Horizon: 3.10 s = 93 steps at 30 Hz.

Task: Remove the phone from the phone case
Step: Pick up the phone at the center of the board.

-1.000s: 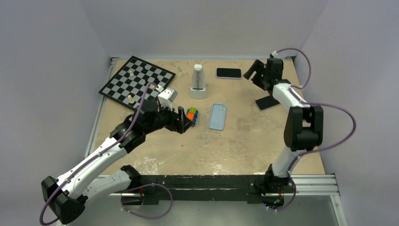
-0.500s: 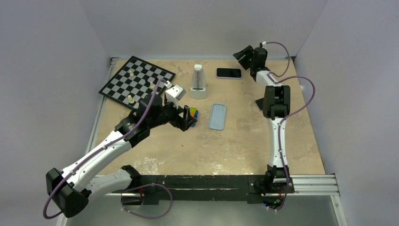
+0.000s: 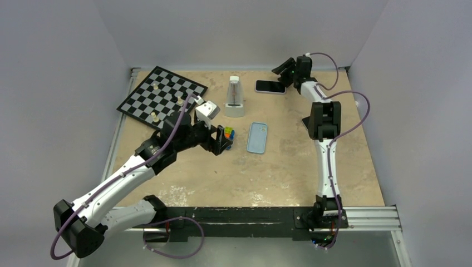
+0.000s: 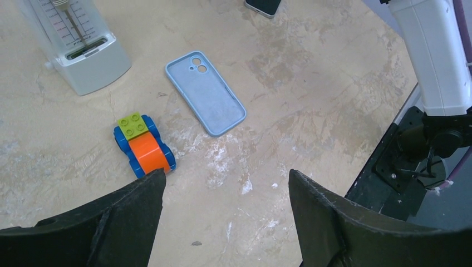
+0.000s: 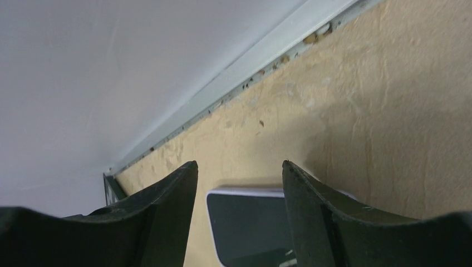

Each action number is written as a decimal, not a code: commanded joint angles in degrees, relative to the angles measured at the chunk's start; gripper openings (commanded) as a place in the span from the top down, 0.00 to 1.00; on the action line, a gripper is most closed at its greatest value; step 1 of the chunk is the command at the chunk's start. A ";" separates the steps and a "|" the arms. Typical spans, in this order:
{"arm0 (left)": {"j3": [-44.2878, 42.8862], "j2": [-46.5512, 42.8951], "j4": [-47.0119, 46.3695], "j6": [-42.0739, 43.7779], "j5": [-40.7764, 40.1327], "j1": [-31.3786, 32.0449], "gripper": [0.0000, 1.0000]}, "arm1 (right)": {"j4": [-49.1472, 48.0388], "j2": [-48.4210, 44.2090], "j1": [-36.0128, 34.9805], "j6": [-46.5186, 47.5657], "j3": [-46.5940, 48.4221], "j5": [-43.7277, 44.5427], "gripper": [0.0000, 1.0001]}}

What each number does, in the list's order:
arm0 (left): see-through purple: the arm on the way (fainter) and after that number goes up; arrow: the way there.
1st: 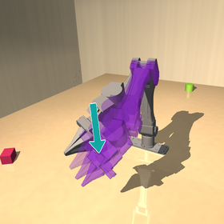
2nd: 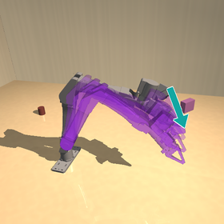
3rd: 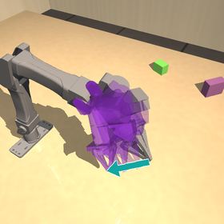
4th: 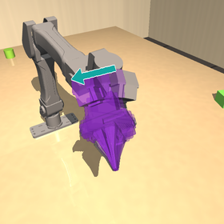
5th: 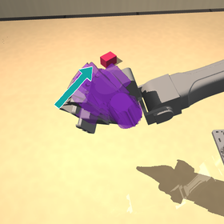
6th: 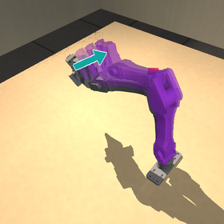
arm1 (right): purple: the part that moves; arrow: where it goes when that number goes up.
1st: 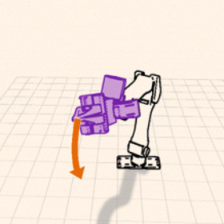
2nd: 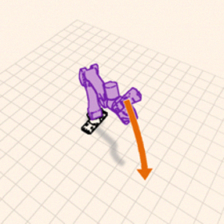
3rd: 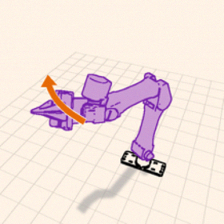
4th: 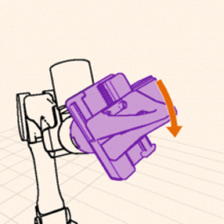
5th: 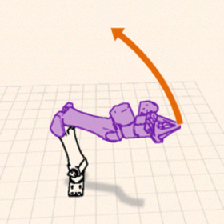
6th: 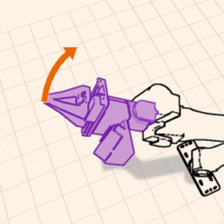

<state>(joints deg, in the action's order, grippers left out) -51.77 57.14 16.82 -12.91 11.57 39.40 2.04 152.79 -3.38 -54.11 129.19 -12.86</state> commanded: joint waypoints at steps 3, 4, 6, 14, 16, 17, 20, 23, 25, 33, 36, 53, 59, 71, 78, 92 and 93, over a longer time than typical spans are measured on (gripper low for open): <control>-1.10 -3.67 -2.43 -0.36 1.37 -0.11 0.16 | 9.41 -2.79 -0.70 2.79 -0.03 -11.32 0.38; -0.91 -4.16 -2.22 -0.42 1.37 -0.05 0.16 | 11.00 -2.91 -0.77 4.00 -0.24 -11.98 0.37; -0.52 -5.00 -1.88 -0.45 1.24 -0.03 0.16 | 12.72 -4.45 -0.81 7.13 -2.54 -12.35 0.36; -0.15 -5.57 -2.16 -1.21 2.24 -0.10 0.16 | 13.87 -14.86 -1.83 17.29 -13.23 -13.51 0.34; -0.21 -5.38 -2.29 -1.24 2.55 -0.06 0.16 | 13.57 -17.12 -2.20 20.99 -14.15 -13.47 0.32; -0.18 -5.29 -2.27 -1.24 2.50 -0.09 0.16 | 13.33 -18.44 -2.23 23.17 -14.52 -13.25 0.29; -0.12 -5.11 -1.97 -1.15 2.17 -0.07 0.16 | 16.56 -19.48 -2.30 34.65 -12.39 -7.88 0.21; -0.13 -4.74 -2.17 -1.30 2.37 -0.10 0.16 | 19.86 -18.16 -2.43 42.21 -8.74 -4.83 0.15; -0.25 -4.21 -2.39 -1.41 2.59 -0.06 0.16 | 22.89 -16.34 -3.09 45.55 -5.79 -4.96 0.14; -0.40 -2.73 -2.71 -1.51 3.57 -0.06 0.16 | 26.28 -14.38 -7.47 52.52 -3.28 2.22 0.04; -0.44 -2.53 -2.80 -1.51 3.55 -0.06 0.16 | 29.01 -11.75 -8.01 51.96 -0.16 2.06 0.03; -0.23 -1.60 -3.81 -1.95 4.60 -0.09 0.16 | 35.41 -7.56 -14.28 48.38 -0.07 19.92 0.07; -0.18 -1.22 -4.24 -2.54 4.81 -0.11 0.16 | 37.14 -11.48 -14.25 45.96 -6.04 16.34 0.52; 0.63 -1.58 -5.74 -5.00 7.07 -0.11 0.17 | 29.78 -29.27 -13.65 44.99 -35.50 18.43 0.25; 0.71 -1.54 -4.96 -4.94 7.46 -0.07 0.17 | 32.89 -20.69 -13.58 46.44 -21.72 17.43 0.07; -0.98 -0.06 -3.64 -8.78 9.19 -0.06 0.17 | 35.96 -19.06 -13.58 44.43 -20.14 21.70 0.15; -1.09 -0.12 -3.42 -9.63 9.64 -0.11 0.17 | 36.38 -19.29 -13.56 44.66 -20.26 21.49 0.13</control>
<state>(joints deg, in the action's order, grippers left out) -50.98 57.14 14.02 -19.66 19.35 39.40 33.98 134.98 -17.19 -9.30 111.77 6.66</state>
